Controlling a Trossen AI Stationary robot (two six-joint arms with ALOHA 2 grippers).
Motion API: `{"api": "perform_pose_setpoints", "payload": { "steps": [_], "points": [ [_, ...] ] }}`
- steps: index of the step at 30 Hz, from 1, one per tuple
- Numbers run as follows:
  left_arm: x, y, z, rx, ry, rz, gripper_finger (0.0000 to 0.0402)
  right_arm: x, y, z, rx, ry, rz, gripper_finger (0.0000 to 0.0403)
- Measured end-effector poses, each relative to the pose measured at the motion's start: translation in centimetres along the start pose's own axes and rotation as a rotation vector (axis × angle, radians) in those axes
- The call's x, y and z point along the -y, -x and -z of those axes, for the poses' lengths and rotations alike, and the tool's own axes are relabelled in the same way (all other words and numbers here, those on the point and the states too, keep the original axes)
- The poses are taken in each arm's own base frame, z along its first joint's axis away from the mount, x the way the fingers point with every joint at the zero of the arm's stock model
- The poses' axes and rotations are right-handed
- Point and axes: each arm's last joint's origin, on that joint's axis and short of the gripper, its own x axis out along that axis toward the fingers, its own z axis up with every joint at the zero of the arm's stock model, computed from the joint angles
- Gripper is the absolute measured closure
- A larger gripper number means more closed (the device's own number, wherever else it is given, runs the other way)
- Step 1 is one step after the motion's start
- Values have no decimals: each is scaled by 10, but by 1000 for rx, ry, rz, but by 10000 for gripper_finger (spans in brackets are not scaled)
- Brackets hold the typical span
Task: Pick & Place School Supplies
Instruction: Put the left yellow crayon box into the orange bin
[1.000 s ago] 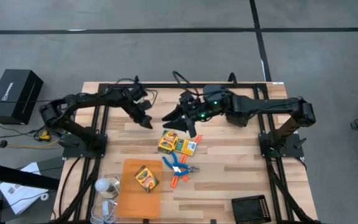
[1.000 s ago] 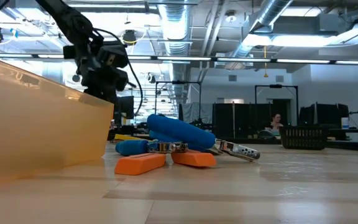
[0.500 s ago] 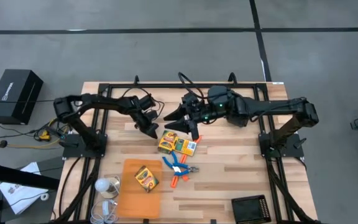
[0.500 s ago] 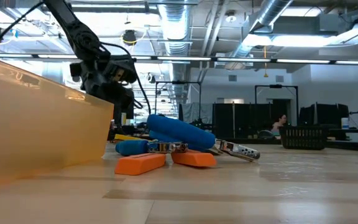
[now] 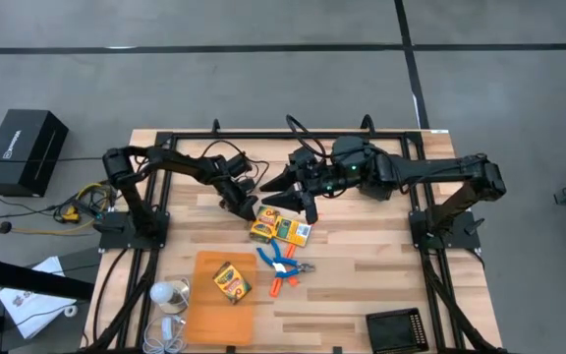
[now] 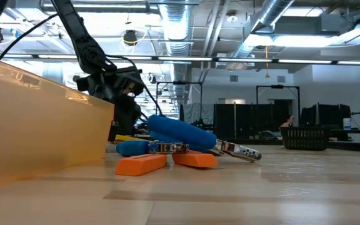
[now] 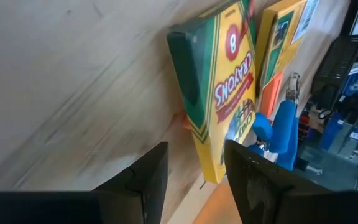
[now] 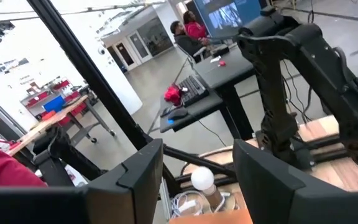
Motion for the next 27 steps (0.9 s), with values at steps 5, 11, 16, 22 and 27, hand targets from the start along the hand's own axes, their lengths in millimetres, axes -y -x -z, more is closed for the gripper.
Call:
{"api": "perform_pose_setpoints", "payload": {
  "steps": [5, 11, 16, 22, 27],
  "points": [
    [4, -5, 0, 0, -23, 8, 249, -1, 2, -3, 18, 18, 8, 216],
    [10, -11, -2, 29, -15, 35, 250, -2, 4, -4, 25, 27, 7, 217],
    [14, -18, -2, 23, -24, 47, 256, -2, 4, -5, 30, 28, 5, 218],
    [21, -26, 2, 10, -51, 65, 279, -2, 4, -5, 39, 30, 1, 220],
    [24, -29, 3, 10, -65, 69, 334, -2, 4, -6, 43, 32, -1, 223]
  ]
}}
